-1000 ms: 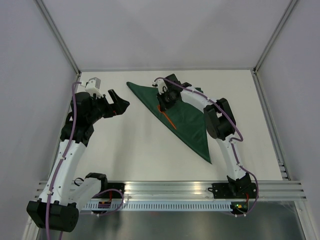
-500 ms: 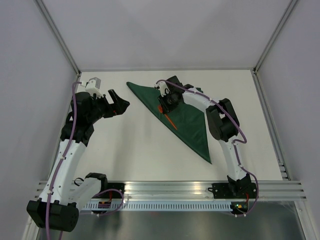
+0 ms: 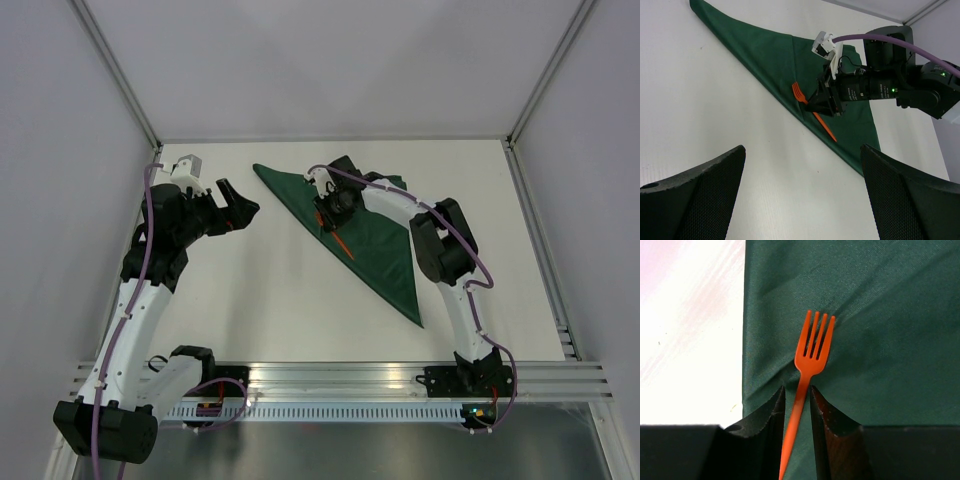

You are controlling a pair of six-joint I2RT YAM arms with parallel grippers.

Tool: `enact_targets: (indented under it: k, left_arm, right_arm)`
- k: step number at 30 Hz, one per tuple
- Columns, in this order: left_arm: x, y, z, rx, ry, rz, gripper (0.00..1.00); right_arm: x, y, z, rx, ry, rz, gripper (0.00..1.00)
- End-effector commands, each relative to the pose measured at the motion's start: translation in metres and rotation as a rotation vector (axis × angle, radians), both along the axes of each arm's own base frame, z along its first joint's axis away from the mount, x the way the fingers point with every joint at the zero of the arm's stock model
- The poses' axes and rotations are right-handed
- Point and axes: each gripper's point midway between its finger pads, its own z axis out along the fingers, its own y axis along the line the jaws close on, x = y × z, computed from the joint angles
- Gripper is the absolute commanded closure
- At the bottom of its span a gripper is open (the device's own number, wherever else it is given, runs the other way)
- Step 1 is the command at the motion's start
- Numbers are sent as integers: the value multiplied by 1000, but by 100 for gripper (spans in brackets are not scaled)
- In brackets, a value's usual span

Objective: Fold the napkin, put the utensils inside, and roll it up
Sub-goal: Place the utensil onto the napkin

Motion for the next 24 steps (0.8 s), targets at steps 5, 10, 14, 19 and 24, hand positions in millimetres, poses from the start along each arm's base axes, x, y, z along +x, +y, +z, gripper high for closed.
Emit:
enact_targets:
  k: [5,10,14,19,24]
  left_arm:
    - [2,-2,9,-26,-28,-6,1]
    - [3,-2,9,-25,-26,-4,1]
    - [3,-2,7,-27,-21,-5,1]
    - [3,-3,8,-28,-22,-9,1]
    - [3,-4,7,-30,-22,-10,1]
  right_arm:
    - [-1,11,27,0,-80,19,78]
    - [3,11,37,3,-96,5,82]
    - [3,11,42,7,-92,-11,84]
    - [1,9,40,2,-72,-34,86]
    - [1,11,46,9,-49,-63,88]
